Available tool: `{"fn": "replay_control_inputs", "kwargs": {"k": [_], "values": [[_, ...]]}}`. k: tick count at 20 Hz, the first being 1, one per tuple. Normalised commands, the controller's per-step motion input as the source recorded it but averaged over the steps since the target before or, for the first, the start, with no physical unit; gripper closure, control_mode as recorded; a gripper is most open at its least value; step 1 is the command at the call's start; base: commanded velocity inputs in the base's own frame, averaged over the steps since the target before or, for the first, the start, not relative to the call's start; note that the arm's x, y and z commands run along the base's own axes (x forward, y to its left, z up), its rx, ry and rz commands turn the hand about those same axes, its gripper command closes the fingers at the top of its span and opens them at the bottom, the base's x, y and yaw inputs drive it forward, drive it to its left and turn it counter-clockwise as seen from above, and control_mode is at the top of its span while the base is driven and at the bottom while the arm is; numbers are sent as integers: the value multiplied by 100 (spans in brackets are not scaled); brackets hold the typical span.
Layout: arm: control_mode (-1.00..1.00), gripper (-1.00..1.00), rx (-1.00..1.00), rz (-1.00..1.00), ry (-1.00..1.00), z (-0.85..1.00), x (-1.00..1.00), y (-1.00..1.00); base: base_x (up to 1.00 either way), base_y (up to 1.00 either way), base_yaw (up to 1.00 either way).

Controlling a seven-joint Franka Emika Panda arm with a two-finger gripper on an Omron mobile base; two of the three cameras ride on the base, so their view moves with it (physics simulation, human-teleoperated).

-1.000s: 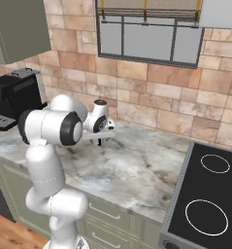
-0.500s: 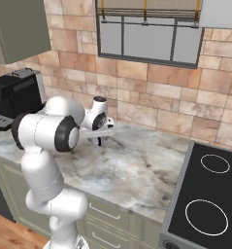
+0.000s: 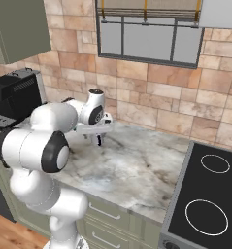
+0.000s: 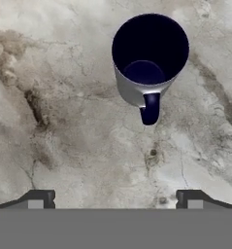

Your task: Clear the mugs and bowl far away from the sink.

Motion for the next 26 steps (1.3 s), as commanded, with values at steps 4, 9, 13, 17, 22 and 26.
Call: {"fn": "replay_control_inputs", "kwargs": {"k": [4,9,13,17,22,26], "values": [[-100,-100,0,0,0,27,-68,0,0,0,0],[-100,-100,0,0,-2,18,-73,0,0,0,0],[-100,-100,0,0,-4,20,-63,0,0,0,0],[-100,-100,0,0,-1,28,-32,0,0,0,0],[-100,-100,0,0,0,26,-25,0,0,0,0],[-100,-100,0,0,0,29,-18,0,0,0,0]]}}
